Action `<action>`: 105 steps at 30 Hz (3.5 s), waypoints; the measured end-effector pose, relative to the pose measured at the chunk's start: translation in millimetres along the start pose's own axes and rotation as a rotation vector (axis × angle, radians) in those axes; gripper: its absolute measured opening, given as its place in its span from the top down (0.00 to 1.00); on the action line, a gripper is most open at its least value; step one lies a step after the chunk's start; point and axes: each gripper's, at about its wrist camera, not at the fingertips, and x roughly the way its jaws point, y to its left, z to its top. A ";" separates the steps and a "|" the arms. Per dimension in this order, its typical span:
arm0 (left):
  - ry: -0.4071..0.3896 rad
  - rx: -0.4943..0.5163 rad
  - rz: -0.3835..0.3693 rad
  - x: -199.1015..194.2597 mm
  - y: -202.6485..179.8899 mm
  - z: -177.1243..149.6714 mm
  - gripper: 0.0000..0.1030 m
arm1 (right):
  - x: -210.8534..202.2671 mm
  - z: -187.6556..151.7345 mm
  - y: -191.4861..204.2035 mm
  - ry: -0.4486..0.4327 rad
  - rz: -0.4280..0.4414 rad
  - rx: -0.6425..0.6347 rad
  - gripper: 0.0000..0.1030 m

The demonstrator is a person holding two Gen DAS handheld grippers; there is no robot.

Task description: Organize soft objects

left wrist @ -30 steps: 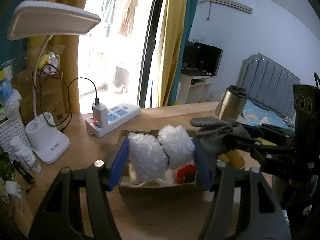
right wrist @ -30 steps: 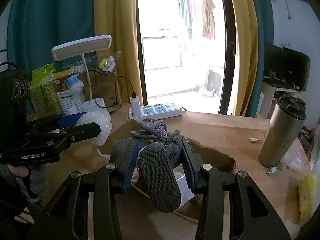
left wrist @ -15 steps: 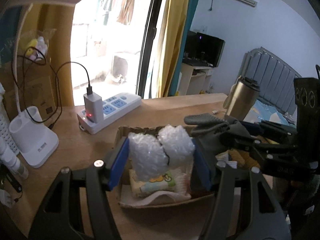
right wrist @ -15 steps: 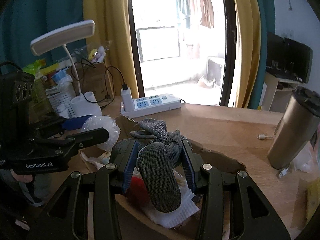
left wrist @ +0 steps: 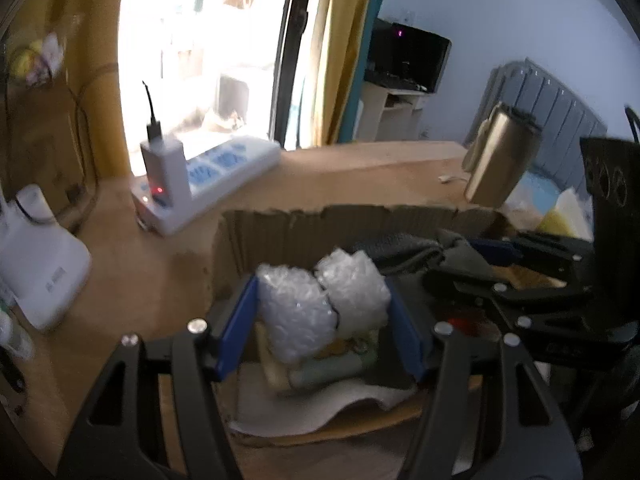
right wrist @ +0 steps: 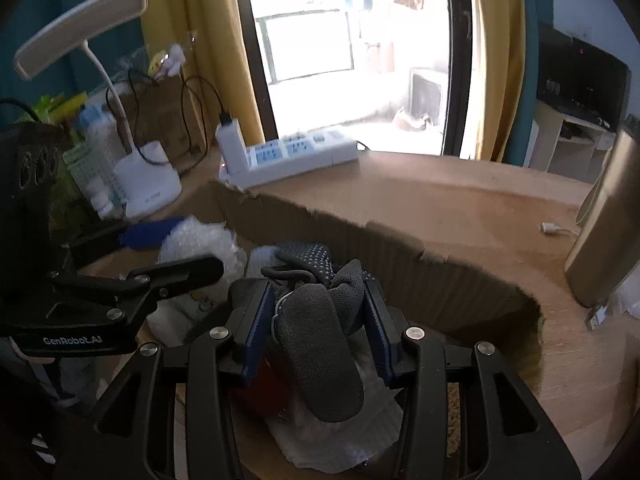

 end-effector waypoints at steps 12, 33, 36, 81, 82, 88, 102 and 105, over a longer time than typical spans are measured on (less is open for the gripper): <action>0.069 0.094 0.064 6.1 -20.6 -12.0 0.36 | -2.0 -8.7 2.3 0.009 0.048 -0.065 0.54; 0.075 0.027 0.154 8.1 -35.0 -14.7 0.28 | -7.2 -22.2 -9.0 -0.053 0.121 -0.067 0.50; 0.048 0.015 0.161 3.6 -35.5 -13.0 0.25 | -7.9 -21.7 -10.9 -0.048 0.125 -0.054 0.49; -0.397 0.010 0.160 -173.4 -84.9 -41.0 0.01 | -163.8 -65.5 18.2 -0.263 -0.096 0.037 0.25; -0.406 0.009 0.169 -177.8 -85.8 -43.1 0.01 | -167.5 -66.6 19.6 -0.270 -0.101 0.035 0.25; -0.441 0.007 0.217 -200.2 -88.4 -58.0 0.01 | -191.2 -77.5 36.6 -0.312 -0.134 0.020 0.25; -0.503 0.003 0.171 -249.4 -90.0 -90.2 0.01 | -240.7 -107.3 67.4 -0.394 -0.224 0.020 0.25; -0.497 -0.005 0.175 -254.4 -89.3 -98.4 0.01 | -248.3 -113.2 72.3 -0.399 -0.241 0.019 0.25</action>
